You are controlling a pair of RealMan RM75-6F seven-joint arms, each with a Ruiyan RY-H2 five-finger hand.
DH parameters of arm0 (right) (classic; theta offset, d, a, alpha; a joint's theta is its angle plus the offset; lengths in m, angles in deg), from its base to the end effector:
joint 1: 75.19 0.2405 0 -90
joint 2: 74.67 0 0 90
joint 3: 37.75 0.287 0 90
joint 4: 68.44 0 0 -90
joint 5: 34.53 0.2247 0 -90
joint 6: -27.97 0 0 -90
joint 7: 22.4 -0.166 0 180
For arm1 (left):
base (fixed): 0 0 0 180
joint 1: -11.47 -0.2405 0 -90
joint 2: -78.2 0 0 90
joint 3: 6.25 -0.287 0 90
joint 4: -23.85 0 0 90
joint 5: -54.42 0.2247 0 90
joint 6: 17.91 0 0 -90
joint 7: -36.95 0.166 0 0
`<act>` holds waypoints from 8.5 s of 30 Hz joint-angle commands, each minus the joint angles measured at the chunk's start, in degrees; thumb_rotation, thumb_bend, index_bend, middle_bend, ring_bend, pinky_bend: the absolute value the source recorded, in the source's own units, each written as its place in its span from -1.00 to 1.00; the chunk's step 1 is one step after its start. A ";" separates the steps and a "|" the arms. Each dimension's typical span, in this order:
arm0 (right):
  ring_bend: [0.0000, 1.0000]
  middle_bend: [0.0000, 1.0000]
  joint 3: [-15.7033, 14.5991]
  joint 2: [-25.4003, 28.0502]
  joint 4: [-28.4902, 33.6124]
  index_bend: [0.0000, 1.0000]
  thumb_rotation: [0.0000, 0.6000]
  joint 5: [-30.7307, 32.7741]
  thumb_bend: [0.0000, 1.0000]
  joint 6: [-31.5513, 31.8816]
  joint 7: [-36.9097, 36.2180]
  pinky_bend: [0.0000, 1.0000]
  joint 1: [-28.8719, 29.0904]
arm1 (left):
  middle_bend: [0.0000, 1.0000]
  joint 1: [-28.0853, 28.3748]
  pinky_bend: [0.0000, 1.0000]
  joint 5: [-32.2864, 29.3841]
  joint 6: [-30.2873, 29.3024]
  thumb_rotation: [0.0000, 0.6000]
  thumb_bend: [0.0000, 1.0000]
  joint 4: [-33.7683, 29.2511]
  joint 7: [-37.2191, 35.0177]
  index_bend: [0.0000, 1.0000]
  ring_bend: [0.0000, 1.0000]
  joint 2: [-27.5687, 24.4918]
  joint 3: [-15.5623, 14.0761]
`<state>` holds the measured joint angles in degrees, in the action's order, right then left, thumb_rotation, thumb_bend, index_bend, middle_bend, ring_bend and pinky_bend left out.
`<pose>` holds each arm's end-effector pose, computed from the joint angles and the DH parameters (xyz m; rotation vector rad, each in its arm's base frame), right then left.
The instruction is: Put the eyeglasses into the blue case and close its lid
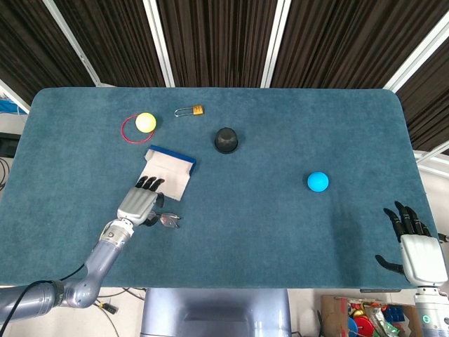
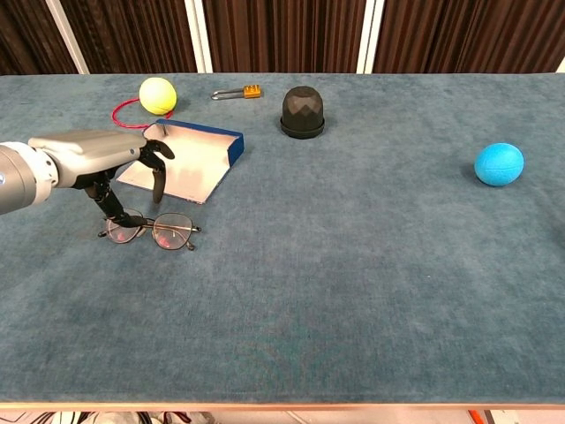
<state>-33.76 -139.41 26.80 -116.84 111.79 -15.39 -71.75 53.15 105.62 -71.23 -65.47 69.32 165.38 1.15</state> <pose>-0.3468 -0.2013 0.1534 1.3470 -0.9056 0.8106 -0.1944 0.3665 -0.0475 -1.8967 -1.0001 -0.6731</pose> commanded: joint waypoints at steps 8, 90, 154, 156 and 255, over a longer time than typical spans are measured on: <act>-1.00 -1.00 0.06 0.03 0.08 -0.74 1.00 0.13 -0.77 -0.14 -0.06 -0.54 0.05 | -0.81 0.59 -1.00 0.17 0.01 1.00 -0.45 1.54 0.42 0.02 -1.00 1.25 -1.23; -1.00 -1.00 0.62 0.08 0.49 -0.74 1.00 1.96 -0.77 -0.55 0.08 -0.54 -0.03 | -0.81 12.60 -1.00 -13.81 -1.04 1.00 -0.03 9.20 12.16 0.15 -1.00 3.56 5.95; -1.00 -1.00 1.02 0.45 1.29 -0.74 1.00 4.22 -0.77 -1.76 -0.22 -0.54 0.06 | -0.82 23.29 -1.00 -22.15 8.02 1.00 -0.03 46.67 18.32 0.16 -1.00 24.30 9.79; -1.00 -1.00 1.03 0.47 1.28 -0.74 1.00 4.20 -0.76 -1.74 -0.26 -0.54 0.06 | -0.82 23.44 -1.00 -22.71 7.37 1.00 -0.04 46.60 19.24 0.16 -1.00 24.40 10.19; -1.00 -1.00 1.59 0.75 2.48 -0.74 1.00 6.91 -0.77 -2.00 0.92 -0.54 -0.30 | 0.33 13.03 0.50 -17.18 5.93 1.00 -0.02 20.85 5.50 -1.00 0.26 10.45 1.30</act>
<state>-32.17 -138.66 29.28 -109.92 109.79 -14.47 -72.05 65.98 88.83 -65.38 -45.02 74.59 175.55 2.34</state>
